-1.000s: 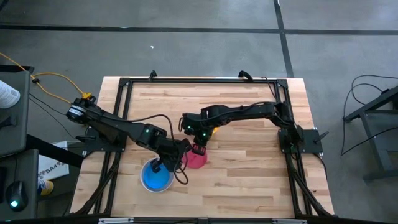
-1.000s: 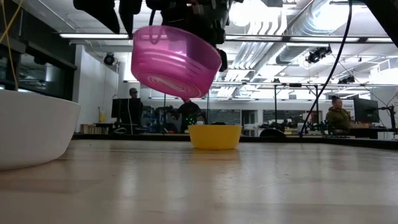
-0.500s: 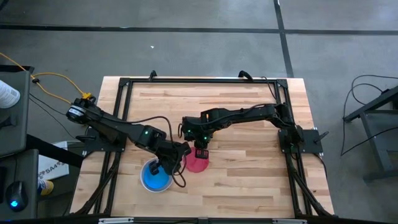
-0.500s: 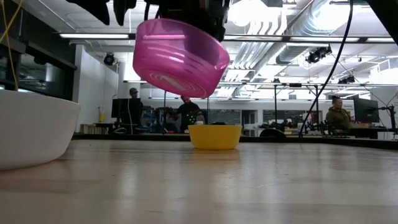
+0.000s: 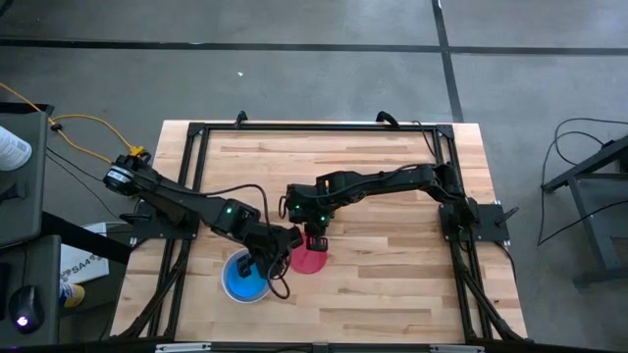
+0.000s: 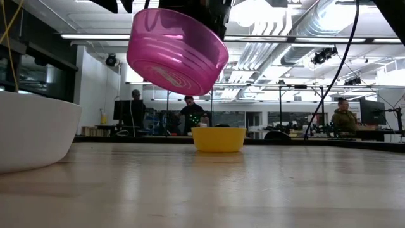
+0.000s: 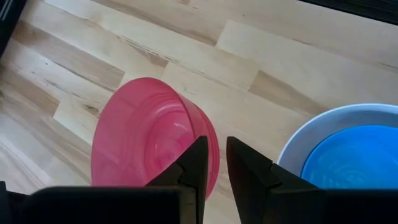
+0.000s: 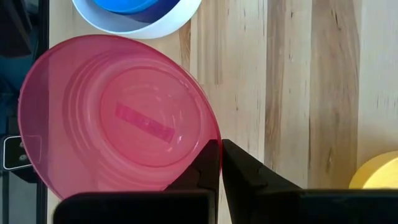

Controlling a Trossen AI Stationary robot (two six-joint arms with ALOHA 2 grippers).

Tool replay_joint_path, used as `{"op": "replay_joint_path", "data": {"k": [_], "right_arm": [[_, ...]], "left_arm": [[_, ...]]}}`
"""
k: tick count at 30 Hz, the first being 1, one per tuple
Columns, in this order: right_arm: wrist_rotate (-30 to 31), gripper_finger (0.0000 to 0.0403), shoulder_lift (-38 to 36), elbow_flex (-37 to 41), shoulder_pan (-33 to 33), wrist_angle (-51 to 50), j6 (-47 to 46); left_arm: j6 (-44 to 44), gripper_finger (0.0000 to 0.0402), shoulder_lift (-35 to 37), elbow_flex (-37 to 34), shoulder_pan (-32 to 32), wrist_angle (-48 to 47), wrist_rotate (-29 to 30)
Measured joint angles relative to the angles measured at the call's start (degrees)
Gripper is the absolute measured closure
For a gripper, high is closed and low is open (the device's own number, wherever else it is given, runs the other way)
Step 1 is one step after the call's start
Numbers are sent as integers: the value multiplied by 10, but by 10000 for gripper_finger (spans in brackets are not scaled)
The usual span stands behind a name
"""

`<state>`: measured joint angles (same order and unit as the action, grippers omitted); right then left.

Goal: Nest bowls inside each other
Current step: Stack the red bowl on the blue bowl

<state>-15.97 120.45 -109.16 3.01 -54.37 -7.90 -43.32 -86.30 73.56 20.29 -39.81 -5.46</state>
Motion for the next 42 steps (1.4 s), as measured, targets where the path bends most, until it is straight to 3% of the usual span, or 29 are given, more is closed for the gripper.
{"op": "replay_joint_path", "data": {"k": [18,29,37,42], "right_arm": [[-1,400,1,0,5,11,-16],[9,400,1,1,8,7,-19],[10,400,1,1,8,11,-14],[10,400,1,1,8,11,-13]], "left_arm": [[15,343,-10,0,-1,20,-1],[25,344,-42,0,0,10,33],[30,394,-40,0,0,2,33],[30,394,-40,0,0,2,33]]}}
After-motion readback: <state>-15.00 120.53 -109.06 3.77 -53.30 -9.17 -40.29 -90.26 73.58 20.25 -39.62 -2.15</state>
